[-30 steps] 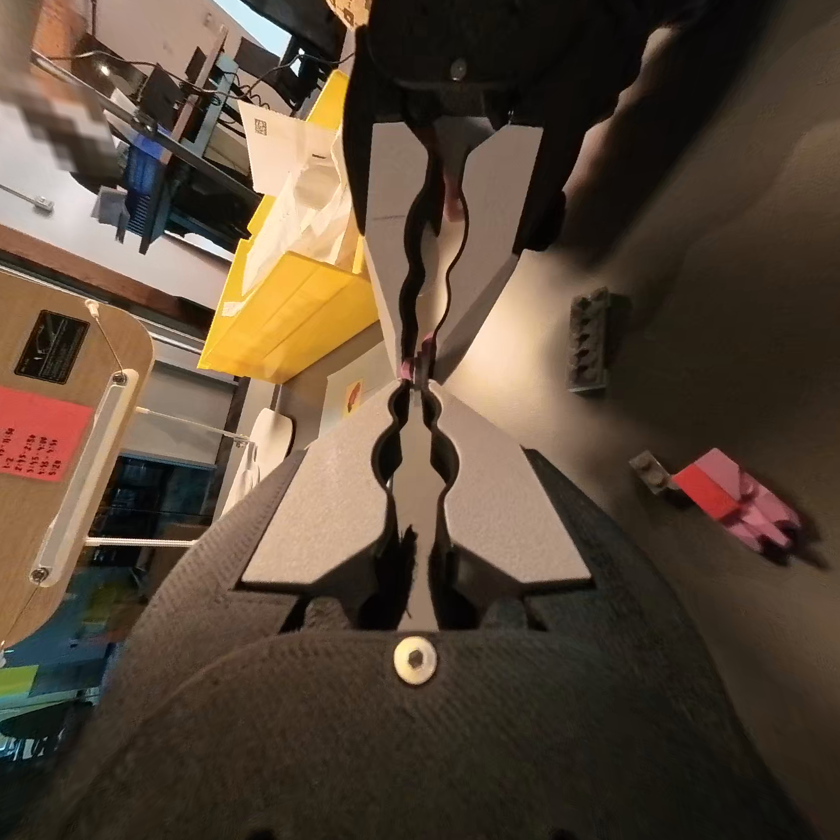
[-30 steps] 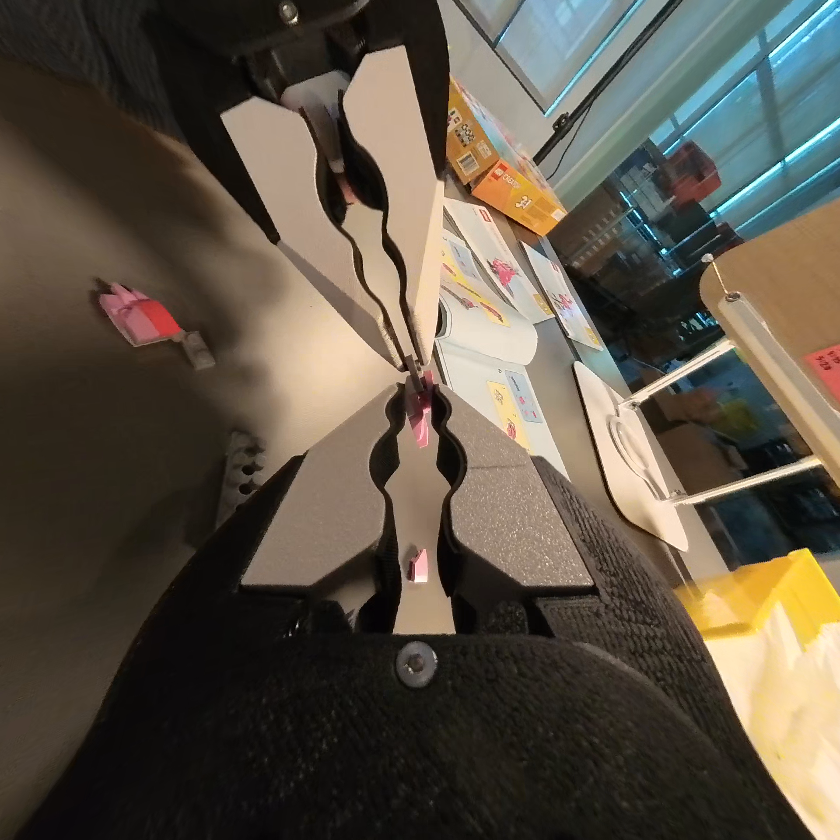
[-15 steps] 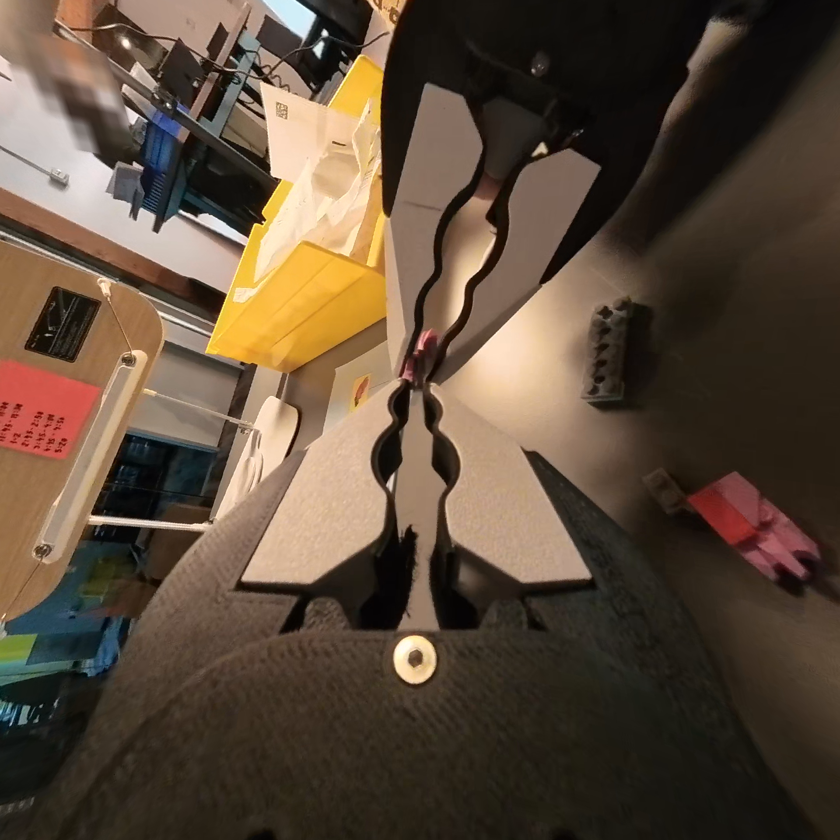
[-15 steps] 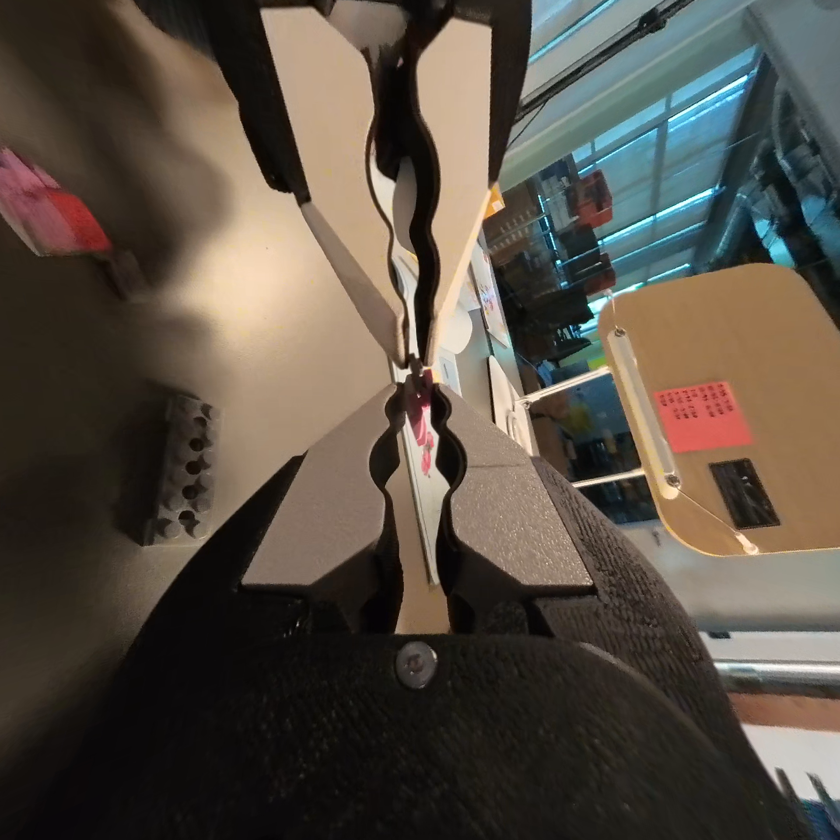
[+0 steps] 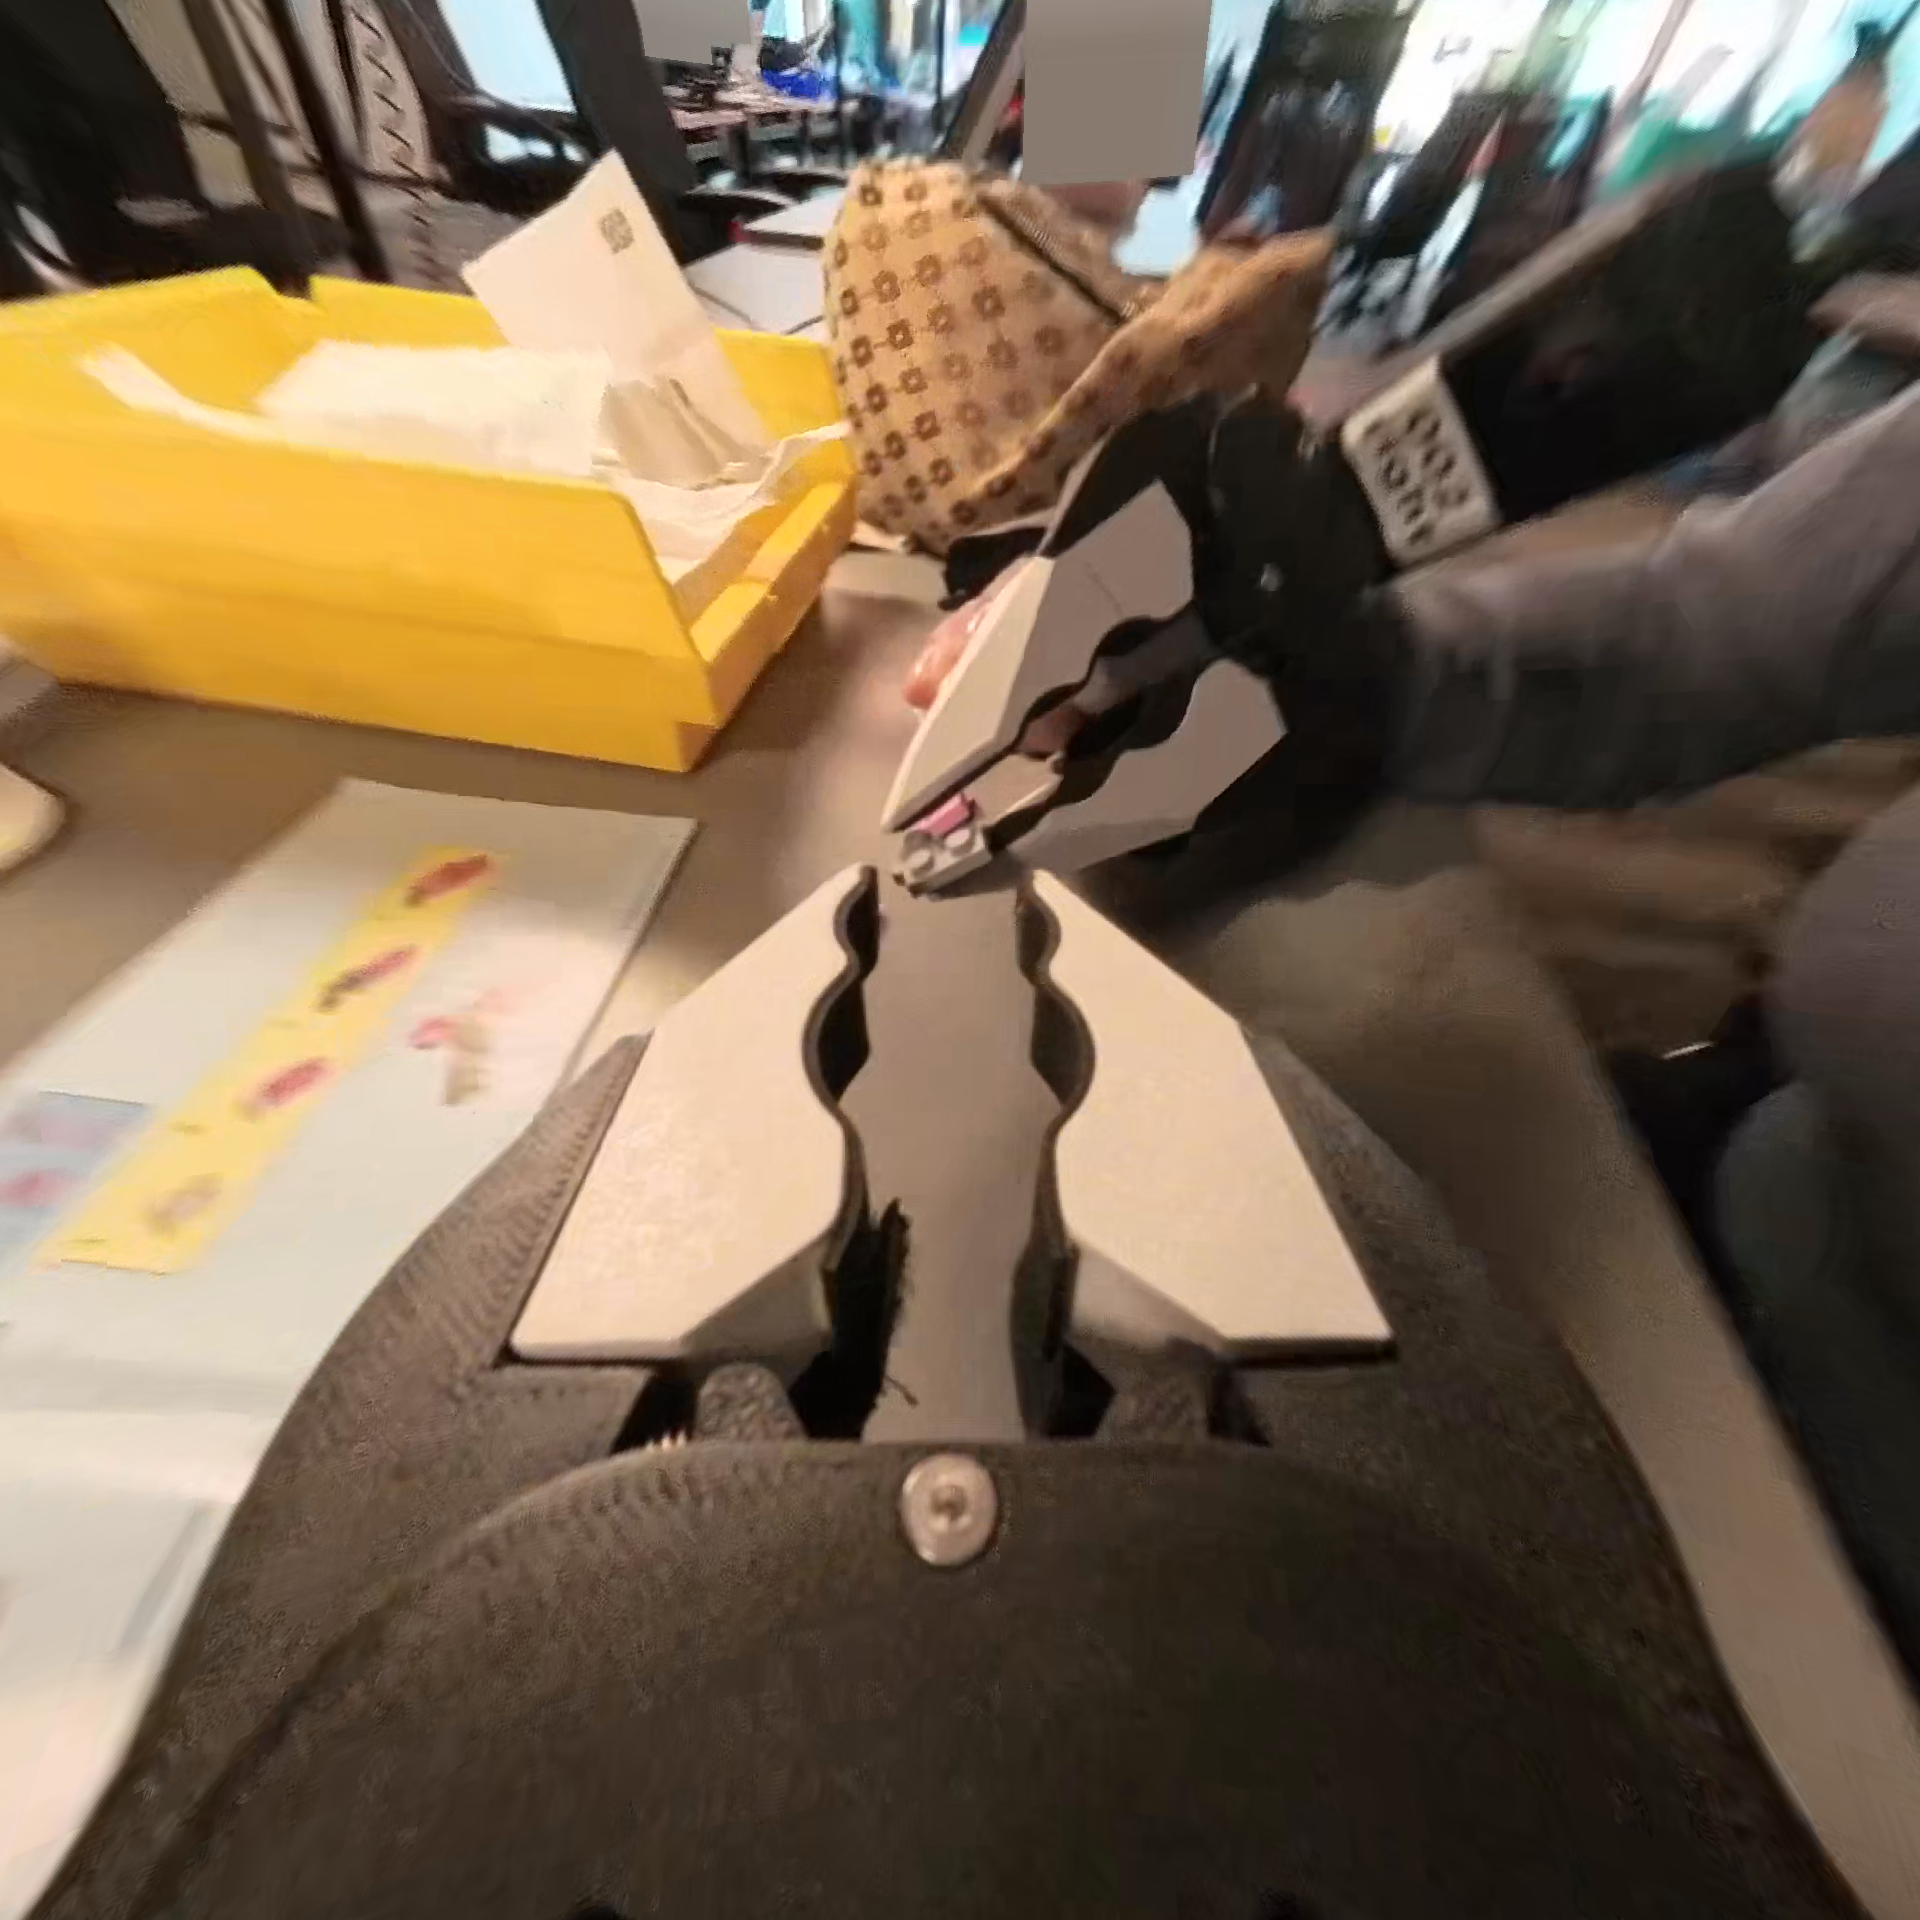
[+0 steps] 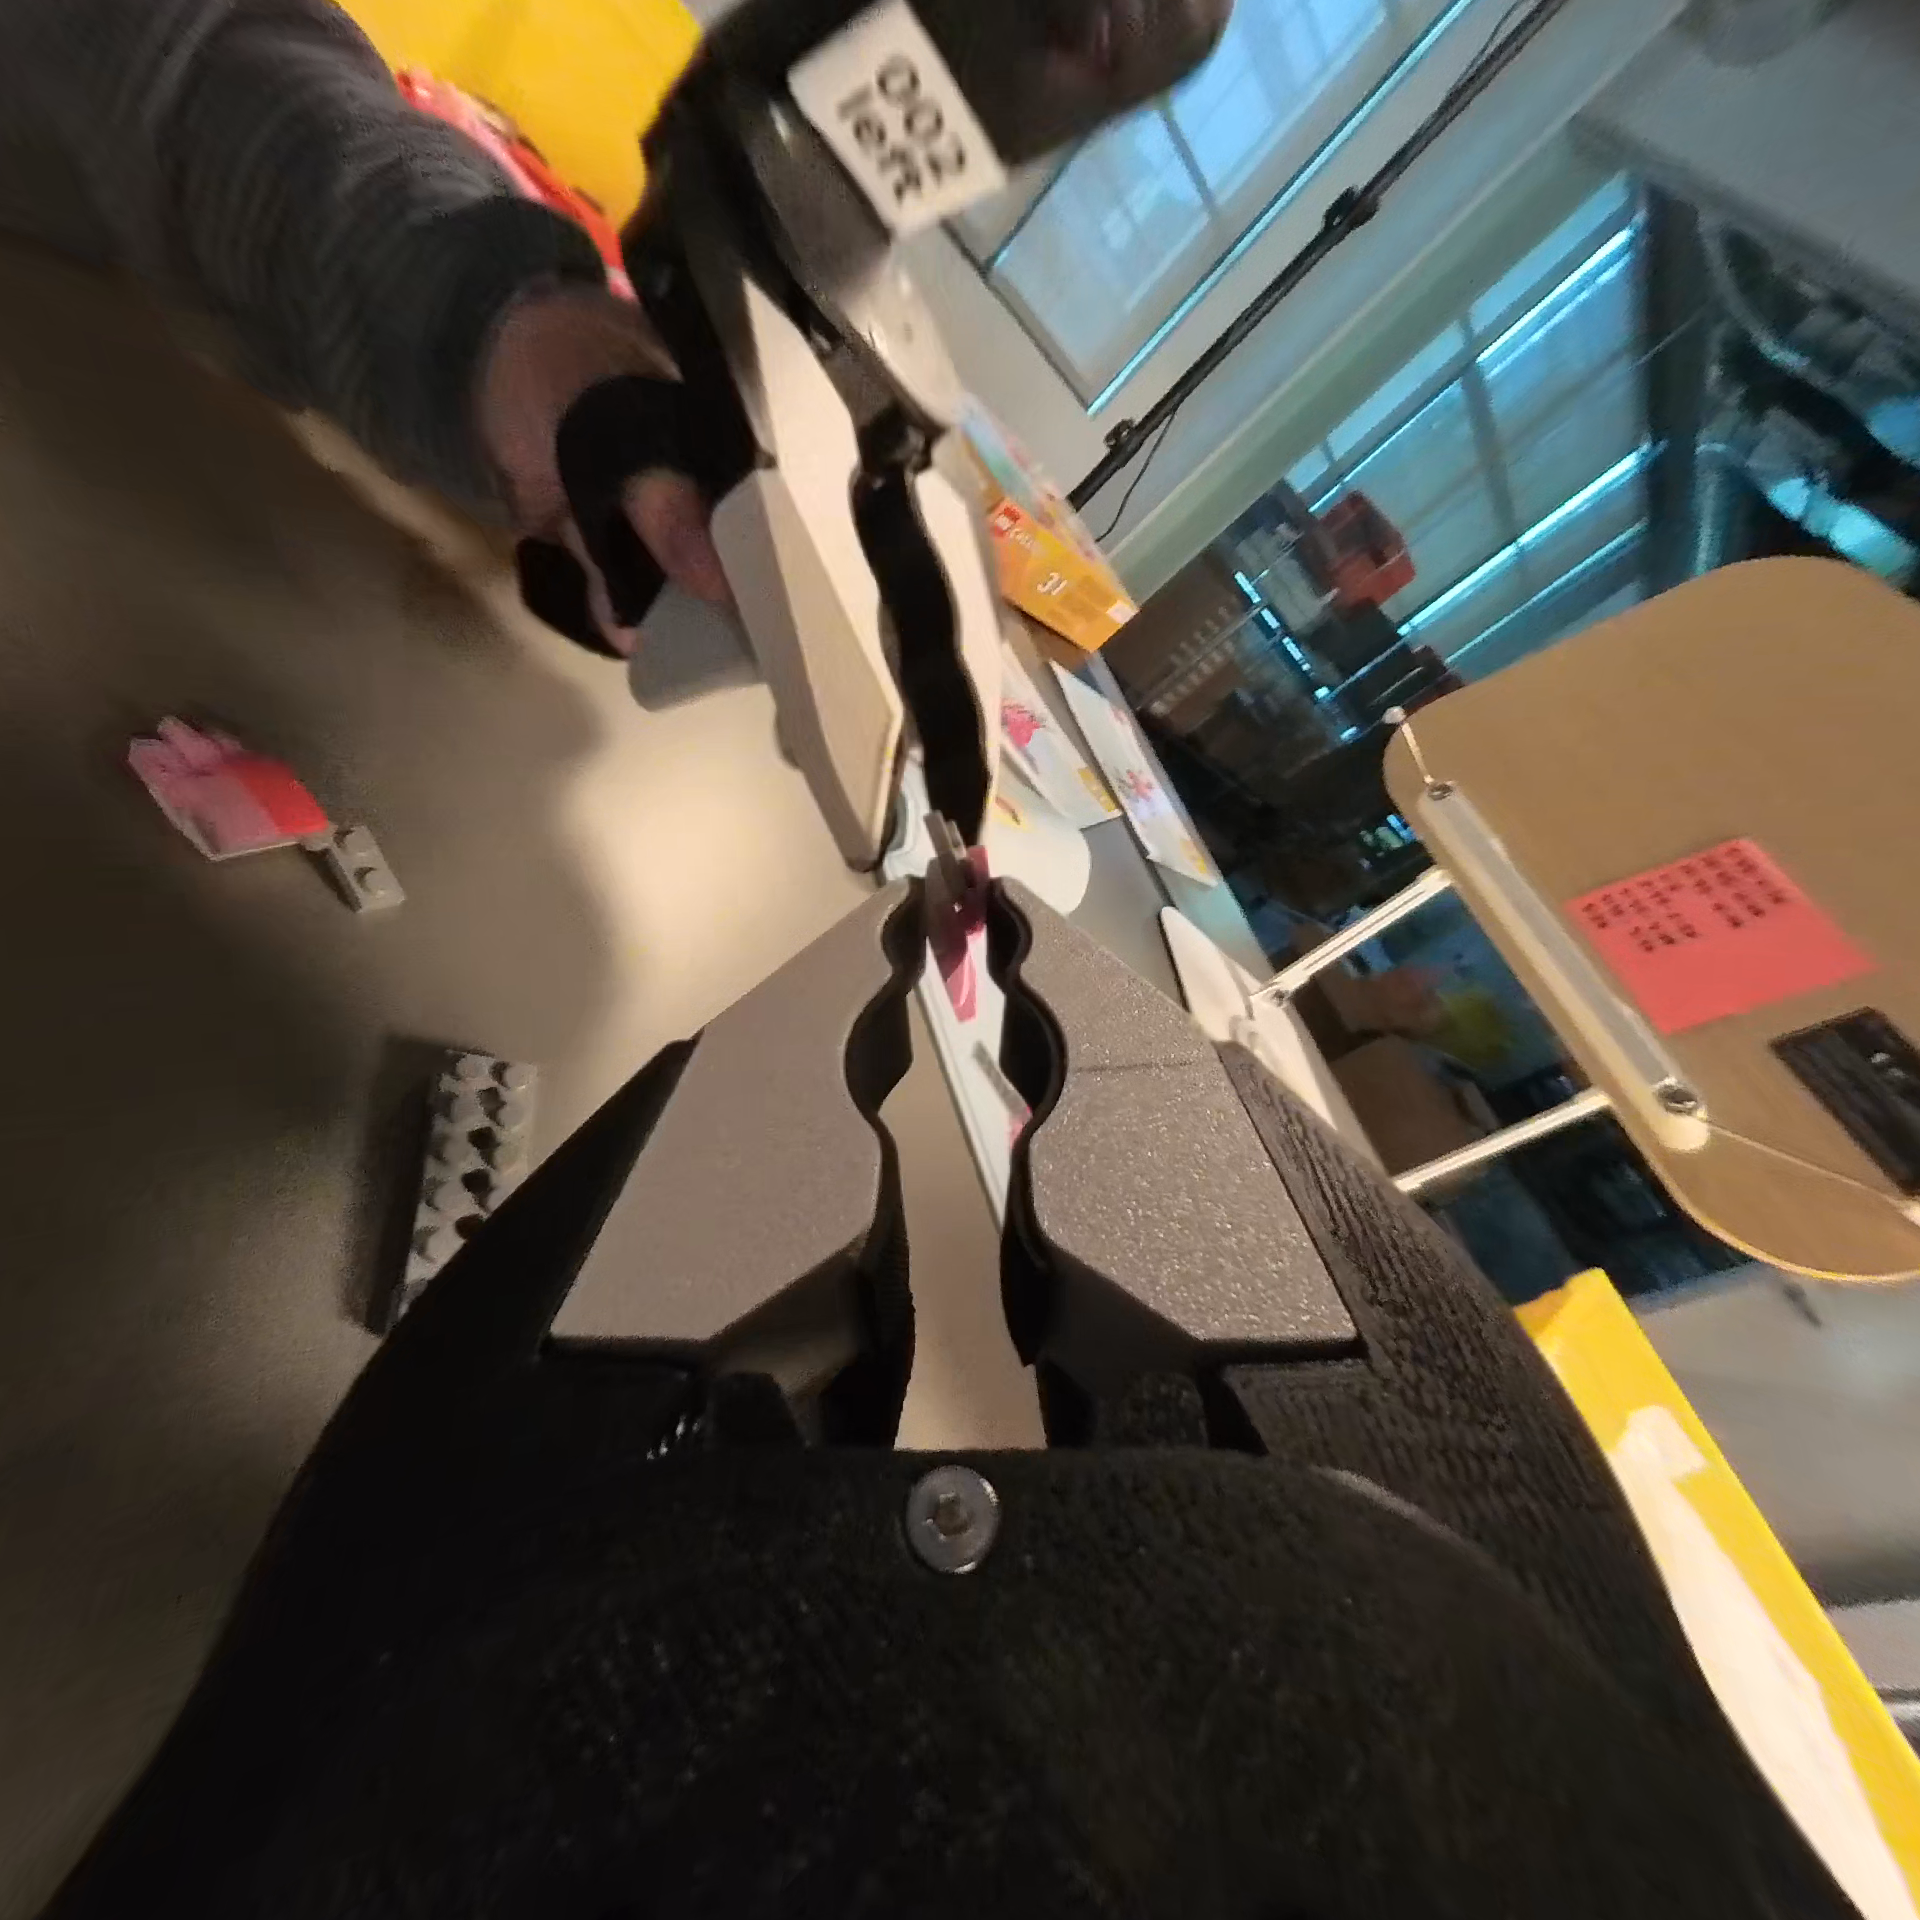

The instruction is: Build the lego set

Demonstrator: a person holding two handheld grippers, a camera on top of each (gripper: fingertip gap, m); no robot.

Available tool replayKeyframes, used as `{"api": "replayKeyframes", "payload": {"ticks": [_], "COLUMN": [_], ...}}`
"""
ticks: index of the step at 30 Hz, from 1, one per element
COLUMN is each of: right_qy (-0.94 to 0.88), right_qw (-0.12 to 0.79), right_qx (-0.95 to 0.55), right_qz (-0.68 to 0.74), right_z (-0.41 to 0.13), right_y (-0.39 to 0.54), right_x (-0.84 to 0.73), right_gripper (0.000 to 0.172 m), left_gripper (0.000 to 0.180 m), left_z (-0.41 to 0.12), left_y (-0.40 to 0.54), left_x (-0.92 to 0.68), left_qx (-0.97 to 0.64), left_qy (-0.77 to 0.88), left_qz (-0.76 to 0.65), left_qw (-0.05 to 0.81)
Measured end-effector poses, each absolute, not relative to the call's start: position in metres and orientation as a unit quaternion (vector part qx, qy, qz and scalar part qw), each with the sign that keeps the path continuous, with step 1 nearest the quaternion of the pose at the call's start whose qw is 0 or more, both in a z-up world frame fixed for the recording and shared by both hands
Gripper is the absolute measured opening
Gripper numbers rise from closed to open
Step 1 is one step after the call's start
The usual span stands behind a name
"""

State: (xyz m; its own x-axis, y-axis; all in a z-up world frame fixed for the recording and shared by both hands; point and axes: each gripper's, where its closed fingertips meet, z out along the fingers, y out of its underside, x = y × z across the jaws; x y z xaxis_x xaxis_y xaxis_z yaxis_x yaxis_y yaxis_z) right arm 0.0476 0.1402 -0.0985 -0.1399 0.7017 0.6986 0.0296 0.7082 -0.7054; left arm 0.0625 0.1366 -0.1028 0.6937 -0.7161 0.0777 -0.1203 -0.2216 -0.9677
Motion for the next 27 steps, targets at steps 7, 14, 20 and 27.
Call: {"api": "replayKeyframes", "payload": {"ticks": [7, 14, 20, 27], "right_qy": [-0.691, -0.689, -0.692, -0.692], "right_qw": [0.644, 0.667, 0.673, 0.686], "right_qx": [-0.226, -0.208, -0.198, -0.181], "right_qz": [0.238, 0.192, 0.17, 0.131], "right_z": [-0.09, -0.089, -0.09, -0.091], "right_y": [0.141, 0.145, 0.145, 0.147], "right_x": [0.05, 0.05, 0.05, 0.049], "right_gripper": [0.009, 0.009, 0.009, 0.009], "left_gripper": [0.028, 0.019, 0.027, 0.038], "left_z": [-0.093, -0.091, -0.095, -0.089], "left_y": [0.133, 0.137, 0.143, 0.145], "left_x": [0.069, 0.061, 0.059, 0.054], "left_qx": [-0.706, -0.703, -0.718, -0.71], "left_qy": [0.217, 0.197, 0.21, 0.206], "left_qz": [-0.427, -0.426, -0.364, -0.347], "left_qw": [0.522, 0.534, 0.554, 0.577]}}
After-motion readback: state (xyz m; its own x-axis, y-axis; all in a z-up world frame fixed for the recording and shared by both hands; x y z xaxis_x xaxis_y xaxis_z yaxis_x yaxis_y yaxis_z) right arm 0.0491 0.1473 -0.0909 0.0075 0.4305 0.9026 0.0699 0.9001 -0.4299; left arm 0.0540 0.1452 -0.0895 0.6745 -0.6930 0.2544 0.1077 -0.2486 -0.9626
